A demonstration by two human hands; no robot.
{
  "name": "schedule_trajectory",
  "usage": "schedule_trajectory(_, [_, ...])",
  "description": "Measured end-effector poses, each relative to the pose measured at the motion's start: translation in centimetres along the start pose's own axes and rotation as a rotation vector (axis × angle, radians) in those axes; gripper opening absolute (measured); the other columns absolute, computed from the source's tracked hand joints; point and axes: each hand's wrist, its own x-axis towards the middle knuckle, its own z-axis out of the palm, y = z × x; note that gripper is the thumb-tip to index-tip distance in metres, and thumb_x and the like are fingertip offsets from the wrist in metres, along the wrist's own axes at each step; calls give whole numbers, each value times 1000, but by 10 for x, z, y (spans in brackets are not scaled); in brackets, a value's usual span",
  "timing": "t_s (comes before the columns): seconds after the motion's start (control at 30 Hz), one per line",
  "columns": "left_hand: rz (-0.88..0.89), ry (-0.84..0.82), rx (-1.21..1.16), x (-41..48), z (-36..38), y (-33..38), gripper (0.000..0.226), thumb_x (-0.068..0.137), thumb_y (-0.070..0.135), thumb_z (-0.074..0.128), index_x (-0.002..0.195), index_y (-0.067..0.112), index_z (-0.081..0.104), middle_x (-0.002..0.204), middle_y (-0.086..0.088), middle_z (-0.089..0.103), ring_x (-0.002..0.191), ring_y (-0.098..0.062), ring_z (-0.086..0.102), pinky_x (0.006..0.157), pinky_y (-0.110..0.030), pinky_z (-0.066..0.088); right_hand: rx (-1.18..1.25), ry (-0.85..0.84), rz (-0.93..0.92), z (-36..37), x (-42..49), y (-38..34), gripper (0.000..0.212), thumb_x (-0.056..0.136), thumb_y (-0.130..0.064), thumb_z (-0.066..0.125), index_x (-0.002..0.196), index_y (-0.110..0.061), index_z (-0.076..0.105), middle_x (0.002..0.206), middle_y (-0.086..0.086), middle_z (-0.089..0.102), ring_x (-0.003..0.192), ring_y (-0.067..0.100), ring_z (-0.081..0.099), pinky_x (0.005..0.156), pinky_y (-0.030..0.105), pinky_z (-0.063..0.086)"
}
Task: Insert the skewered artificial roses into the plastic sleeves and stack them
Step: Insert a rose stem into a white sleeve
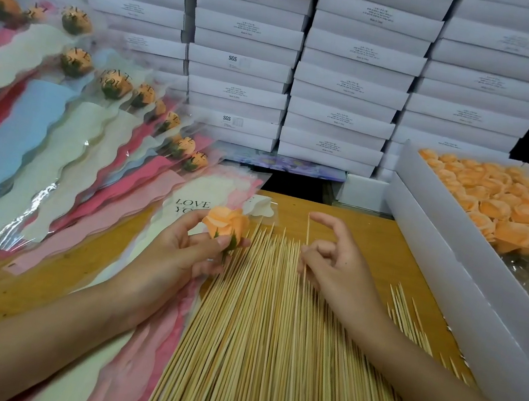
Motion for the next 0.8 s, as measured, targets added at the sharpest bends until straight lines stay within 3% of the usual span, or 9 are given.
schedule_trajectory(0.1, [14, 41, 4, 1, 2, 0, 33, 80, 10, 65, 112, 13, 58, 80, 0, 70, 67, -9, 65, 66, -21, 57, 146, -23, 59, 1, 1, -3, 44, 98, -9, 53, 136, -29, 43, 65, -6, 65, 49, 4, 50, 47, 18, 42])
schedule_trajectory(0.3, [-1, 83, -15, 1, 3, 1, 33, 78, 11, 67, 110, 12, 57, 79, -3, 66, 76, -19, 68, 67, -21, 57, 366, -52, 133, 1, 1, -8, 52, 98, -5, 51, 144, -26, 38, 67, -3, 63, 48, 5, 49, 46, 21, 46])
schedule_trajectory(0.4, [-17, 133, -21, 1, 2, 1, 44, 78, 15, 68, 120, 15, 54, 77, -6, 63, 80, -23, 70, 66, -22, 57, 448, -97, 152, 0, -1, -9, 56, 97, -3, 50, 145, -27, 36, 65, -3, 63, 46, 5, 50, 46, 21, 47])
schedule_trajectory(0.6, [-28, 156, -18, 2, 4, 2, 53, 74, 24, 71, 124, 19, 56, 88, -16, 59, 80, -23, 67, 67, -22, 57, 545, -319, 183, 0, -3, -12, 48, 96, -2, 48, 139, -22, 47, 65, 1, 59, 42, 7, 45, 45, 22, 45])
schedule_trajectory(0.8, [-14, 123, -34, 3, 1, 1, 40, 77, 17, 70, 115, 16, 60, 76, -5, 63, 66, -12, 63, 64, -22, 57, 555, -581, 194, 0, -8, -17, 31, 97, -13, 55, 127, -17, 60, 64, -3, 55, 40, 2, 39, 43, 17, 44])
